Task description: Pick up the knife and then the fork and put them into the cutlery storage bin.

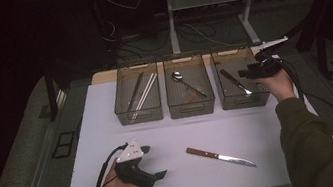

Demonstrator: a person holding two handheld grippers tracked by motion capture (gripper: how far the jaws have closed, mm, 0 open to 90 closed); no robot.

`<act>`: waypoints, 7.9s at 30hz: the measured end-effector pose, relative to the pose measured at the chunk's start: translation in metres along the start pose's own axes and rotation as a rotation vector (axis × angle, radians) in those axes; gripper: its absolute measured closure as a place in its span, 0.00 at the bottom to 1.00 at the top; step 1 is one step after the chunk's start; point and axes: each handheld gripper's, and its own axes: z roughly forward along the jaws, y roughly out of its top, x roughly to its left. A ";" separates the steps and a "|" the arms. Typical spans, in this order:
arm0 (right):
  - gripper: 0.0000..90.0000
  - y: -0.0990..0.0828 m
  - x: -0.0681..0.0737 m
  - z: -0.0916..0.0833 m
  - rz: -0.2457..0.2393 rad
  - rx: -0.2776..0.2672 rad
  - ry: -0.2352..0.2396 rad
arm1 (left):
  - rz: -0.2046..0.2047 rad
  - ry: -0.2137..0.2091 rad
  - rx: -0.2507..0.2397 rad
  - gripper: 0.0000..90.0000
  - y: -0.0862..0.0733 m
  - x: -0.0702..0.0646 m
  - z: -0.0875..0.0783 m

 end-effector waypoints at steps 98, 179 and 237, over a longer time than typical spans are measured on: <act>0.85 -0.081 0.229 0.011 -0.710 0.682 0.334 | -0.027 -0.003 0.001 0.00 0.000 0.002 0.000; 0.68 0.013 0.004 0.026 -0.004 0.142 -0.009 | -0.026 -0.011 -0.004 0.00 0.000 0.001 0.000; 0.19 -0.155 0.098 -0.070 -0.114 -0.173 0.229 | -0.023 0.020 -0.004 0.00 0.000 0.004 -0.006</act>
